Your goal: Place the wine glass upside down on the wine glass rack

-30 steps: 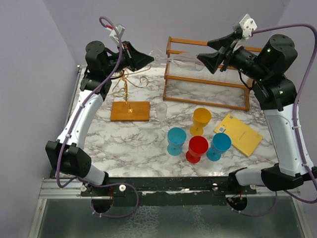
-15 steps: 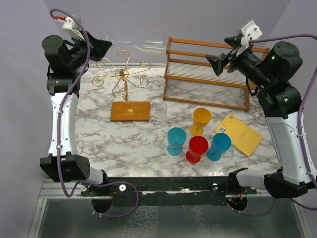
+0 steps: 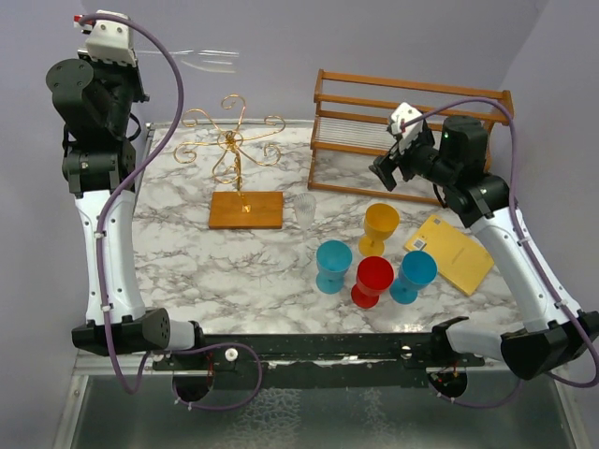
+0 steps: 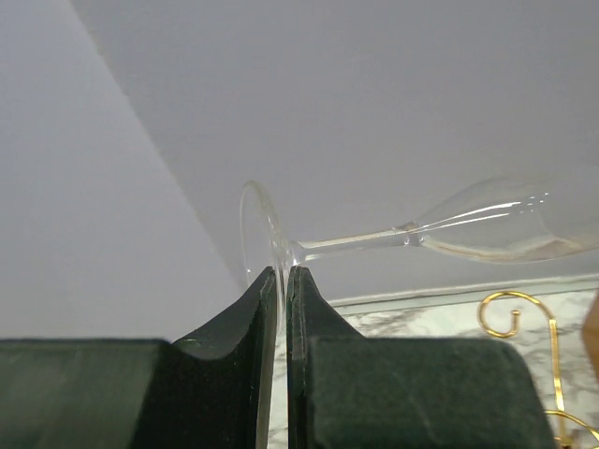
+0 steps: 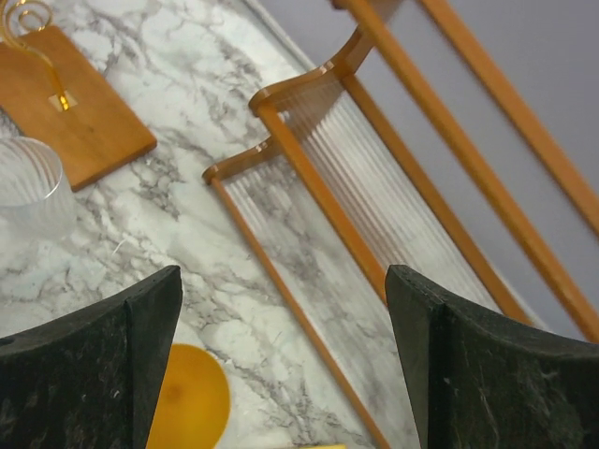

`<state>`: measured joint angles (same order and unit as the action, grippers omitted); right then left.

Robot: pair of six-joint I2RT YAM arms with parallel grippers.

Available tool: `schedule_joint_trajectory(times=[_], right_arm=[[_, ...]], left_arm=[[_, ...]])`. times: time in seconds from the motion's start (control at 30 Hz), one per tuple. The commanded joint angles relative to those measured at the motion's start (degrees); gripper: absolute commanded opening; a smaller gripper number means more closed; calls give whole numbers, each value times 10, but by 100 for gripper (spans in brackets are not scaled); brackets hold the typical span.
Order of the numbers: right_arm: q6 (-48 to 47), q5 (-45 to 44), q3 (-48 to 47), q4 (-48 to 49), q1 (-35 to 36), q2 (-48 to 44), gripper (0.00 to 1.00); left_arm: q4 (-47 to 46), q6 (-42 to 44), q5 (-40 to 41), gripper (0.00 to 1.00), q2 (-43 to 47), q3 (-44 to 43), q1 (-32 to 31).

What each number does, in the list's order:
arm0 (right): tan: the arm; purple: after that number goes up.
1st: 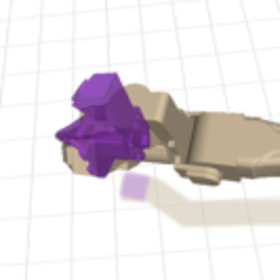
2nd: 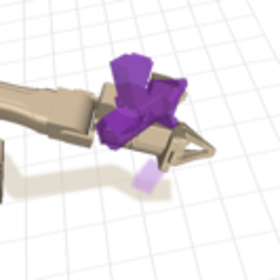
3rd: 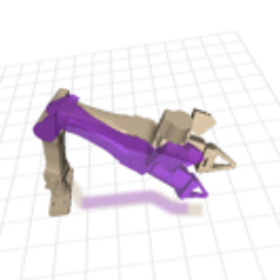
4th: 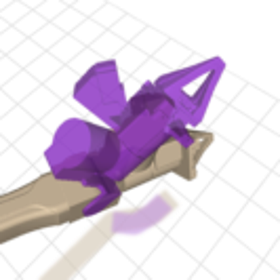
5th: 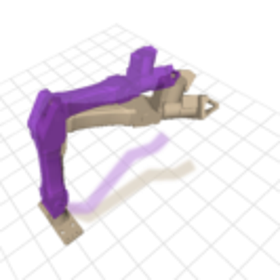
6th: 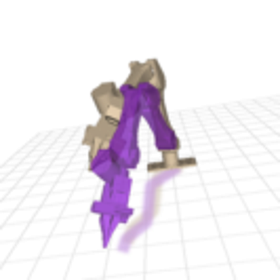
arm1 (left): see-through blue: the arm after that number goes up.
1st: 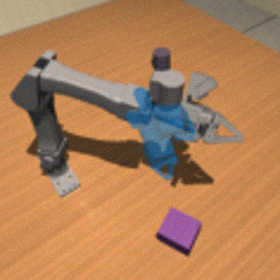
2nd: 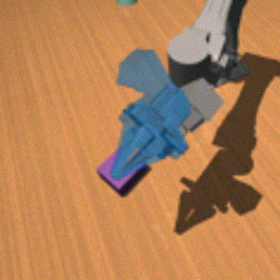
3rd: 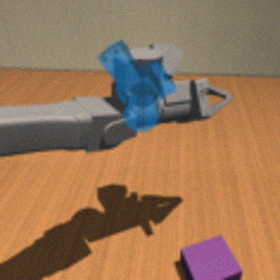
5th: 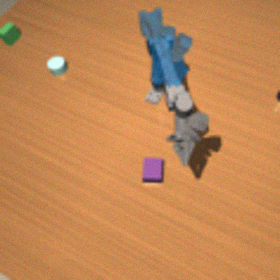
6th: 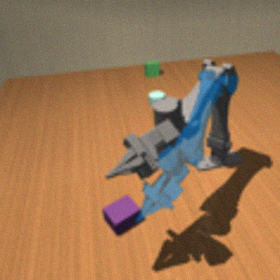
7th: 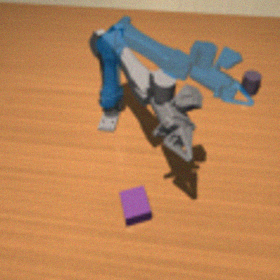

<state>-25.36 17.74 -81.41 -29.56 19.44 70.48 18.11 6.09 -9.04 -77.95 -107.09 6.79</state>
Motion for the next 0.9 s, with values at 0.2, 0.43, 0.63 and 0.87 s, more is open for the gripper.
schedule_joint_trajectory(times=[0.2,0.43,0.63,0.87], right_arm=[[6,46,122,98,2,-54,89],[11,51,136,102,2,-62,89],[11,55,155,110,2,-71,89],[7,51,167,118,-2,-75,89]], left_arm=[[-32,161,163,0,-28,-36,3],[-39,248,154,0,-59,-22,-14],[-40,380,183,0,-98,-15,-71],[-36,518,163,0,-113,17,-130]])
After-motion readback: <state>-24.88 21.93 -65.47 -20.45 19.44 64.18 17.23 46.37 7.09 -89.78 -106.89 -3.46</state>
